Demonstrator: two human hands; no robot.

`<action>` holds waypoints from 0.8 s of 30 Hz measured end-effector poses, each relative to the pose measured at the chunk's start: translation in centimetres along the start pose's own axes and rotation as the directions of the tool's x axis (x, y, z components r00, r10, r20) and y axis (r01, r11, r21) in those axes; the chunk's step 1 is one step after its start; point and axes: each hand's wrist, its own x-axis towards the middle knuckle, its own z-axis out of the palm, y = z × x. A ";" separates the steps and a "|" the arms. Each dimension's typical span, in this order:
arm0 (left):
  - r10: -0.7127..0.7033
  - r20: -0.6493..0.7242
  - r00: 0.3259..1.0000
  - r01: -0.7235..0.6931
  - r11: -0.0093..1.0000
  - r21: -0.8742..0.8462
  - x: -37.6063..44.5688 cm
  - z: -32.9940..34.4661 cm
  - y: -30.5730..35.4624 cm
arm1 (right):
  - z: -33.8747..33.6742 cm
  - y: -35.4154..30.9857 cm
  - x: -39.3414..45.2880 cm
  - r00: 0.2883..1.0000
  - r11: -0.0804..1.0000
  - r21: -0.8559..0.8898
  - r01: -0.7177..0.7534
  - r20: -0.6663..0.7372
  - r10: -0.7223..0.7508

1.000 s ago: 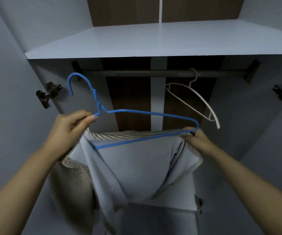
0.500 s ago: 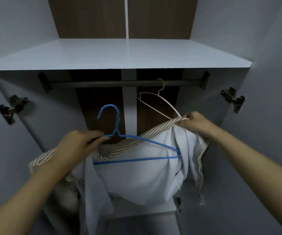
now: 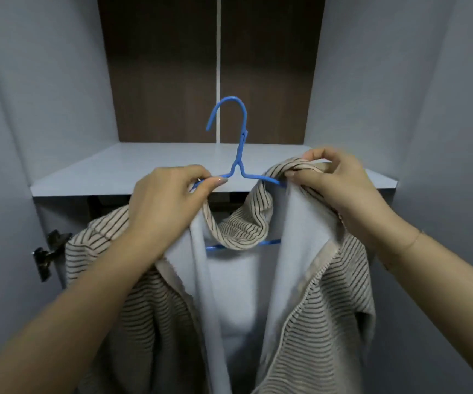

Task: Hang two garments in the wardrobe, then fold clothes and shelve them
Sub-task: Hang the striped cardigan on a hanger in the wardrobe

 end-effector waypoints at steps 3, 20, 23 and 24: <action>0.027 -0.073 0.997 -0.030 0.999 -0.045 4.4 -2.0 0.1 | 1.0 -3.0 1.4 0.971 0.970 -0.039 0.238 -0.024 -0.239; 0.017 0.065 0.998 -0.002 0.976 -0.220 22.4 2.0 -5.0 | 3.4 -3.0 20.3 0.665 0.384 -0.707 0.594 0.163 -0.728; -0.005 0.128 0.992 0.027 0.984 -0.174 26.3 5.2 -7.2 | 4.2 -0.8 25.4 0.682 0.347 -0.742 0.574 0.199 -0.704; -0.012 0.128 0.992 0.030 0.990 -0.141 27.8 6.3 -7.9 | 4.4 -0.2 27.3 0.683 0.336 -0.751 0.568 0.203 -0.701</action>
